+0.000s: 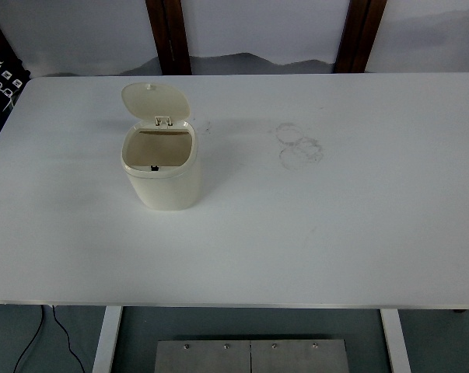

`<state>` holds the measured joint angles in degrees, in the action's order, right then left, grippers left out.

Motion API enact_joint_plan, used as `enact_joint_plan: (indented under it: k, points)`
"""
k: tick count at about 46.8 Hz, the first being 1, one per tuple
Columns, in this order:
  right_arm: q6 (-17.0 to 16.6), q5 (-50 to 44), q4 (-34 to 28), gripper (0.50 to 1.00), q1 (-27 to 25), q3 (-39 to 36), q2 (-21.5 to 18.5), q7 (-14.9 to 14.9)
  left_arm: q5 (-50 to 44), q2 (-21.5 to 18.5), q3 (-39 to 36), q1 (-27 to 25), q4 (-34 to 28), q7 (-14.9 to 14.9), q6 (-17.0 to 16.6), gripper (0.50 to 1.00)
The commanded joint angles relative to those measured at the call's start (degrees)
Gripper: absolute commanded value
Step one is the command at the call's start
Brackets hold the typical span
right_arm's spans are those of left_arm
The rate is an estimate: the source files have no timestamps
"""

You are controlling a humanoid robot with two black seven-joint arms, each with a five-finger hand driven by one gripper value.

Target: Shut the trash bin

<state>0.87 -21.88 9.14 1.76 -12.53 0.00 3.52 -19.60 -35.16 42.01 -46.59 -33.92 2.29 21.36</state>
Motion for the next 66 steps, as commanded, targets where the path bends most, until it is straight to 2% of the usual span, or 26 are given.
enact_joint_plan:
  k: [1,13,66]
  points:
    - [0.0,0.0,0.0,0.995,0.0,0.0,0.0,0.0,0.0,0.0,-0.1,-0.1,0.0,0.0,-0.1,1.000]
    - [0.0,0.0,0.0,0.995,0.0,0.1,0.0,0.0,0.3,0.0,-0.2,0.0,0.0,0.0,-1.3,1.000]
    - [0.0,0.0,0.0,0.995,0.0,0.0,0.0,0.0,0.3,0.3,-0.2,0.0,-0.1,0.0,-1.3,1.000]
